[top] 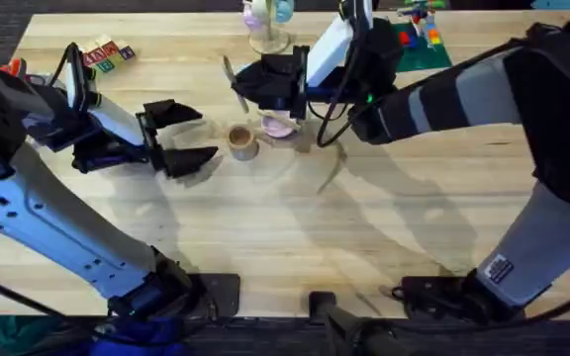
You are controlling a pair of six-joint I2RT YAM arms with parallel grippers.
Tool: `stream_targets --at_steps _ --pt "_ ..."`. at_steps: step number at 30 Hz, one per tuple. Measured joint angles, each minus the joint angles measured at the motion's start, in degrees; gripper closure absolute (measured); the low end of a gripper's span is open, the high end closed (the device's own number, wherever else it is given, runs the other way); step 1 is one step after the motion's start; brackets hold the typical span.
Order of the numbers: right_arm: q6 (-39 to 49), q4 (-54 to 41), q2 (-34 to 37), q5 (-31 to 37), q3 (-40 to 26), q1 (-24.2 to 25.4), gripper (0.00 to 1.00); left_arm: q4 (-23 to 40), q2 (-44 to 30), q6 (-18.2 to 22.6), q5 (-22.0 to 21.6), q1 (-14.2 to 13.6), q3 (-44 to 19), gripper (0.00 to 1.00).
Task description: Pick up a utensil and set it on the pink plate, then put the other utensil in the container.
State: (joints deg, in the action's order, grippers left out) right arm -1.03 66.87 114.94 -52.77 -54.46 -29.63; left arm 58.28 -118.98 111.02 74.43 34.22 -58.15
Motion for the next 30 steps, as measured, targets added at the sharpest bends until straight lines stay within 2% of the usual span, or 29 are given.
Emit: stream_targets --at_steps 12,30 --pt "4.28 0.17 0.15 1.56 0.04 -3.86 0.967 0.0 0.0 -0.02 0.02 0.0 0.0 0.008" --pt "6.2 -0.07 2.8 2.4 0.1 -3.95 0.967 0.0 0.0 0.0 0.42 0.0 0.0 0.008"
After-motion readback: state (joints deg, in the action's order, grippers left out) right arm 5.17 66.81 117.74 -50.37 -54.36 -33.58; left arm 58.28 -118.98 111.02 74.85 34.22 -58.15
